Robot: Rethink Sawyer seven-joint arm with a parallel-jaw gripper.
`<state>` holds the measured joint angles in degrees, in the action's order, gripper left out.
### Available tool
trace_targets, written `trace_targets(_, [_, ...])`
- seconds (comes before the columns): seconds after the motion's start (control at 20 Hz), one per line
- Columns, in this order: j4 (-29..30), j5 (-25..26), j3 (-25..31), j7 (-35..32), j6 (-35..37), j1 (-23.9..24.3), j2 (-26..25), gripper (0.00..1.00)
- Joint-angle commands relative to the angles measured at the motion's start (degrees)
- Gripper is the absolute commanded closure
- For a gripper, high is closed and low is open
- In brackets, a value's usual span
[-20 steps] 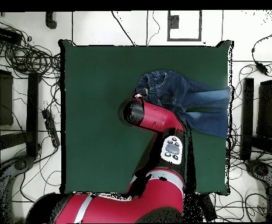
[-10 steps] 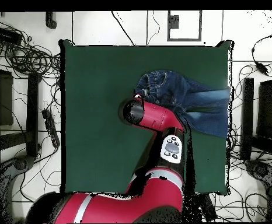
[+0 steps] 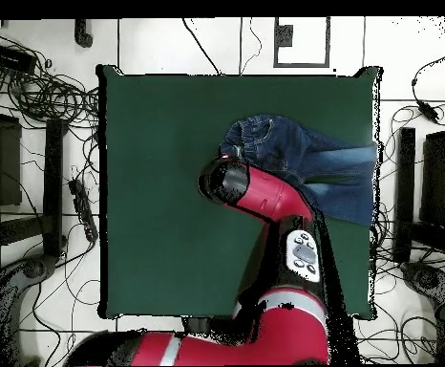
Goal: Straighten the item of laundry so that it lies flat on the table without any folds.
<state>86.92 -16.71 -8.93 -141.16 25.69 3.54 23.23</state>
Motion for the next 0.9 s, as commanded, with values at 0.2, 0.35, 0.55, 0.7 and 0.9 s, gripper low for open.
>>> trace_targets(0.2, [10.4,-5.3,12.24,-4.67,13.02,3.14,6.27,0.0])
trace_targets(0.35, [9.58,-3.73,10.27,-5.11,14.26,2.1,6.51,0.0])
trace_targets(0.55, [7.78,-1.64,7.13,-5.75,12.54,0.46,6.65,0.0])
trace_targets(0.7, [5.47,-0.46,4.82,-6.8,10.4,-0.83,5.66,0.0])
trace_targets(0.9, [3.25,-0.6,3.62,-7.53,6.44,-1.31,3.73,0.0])
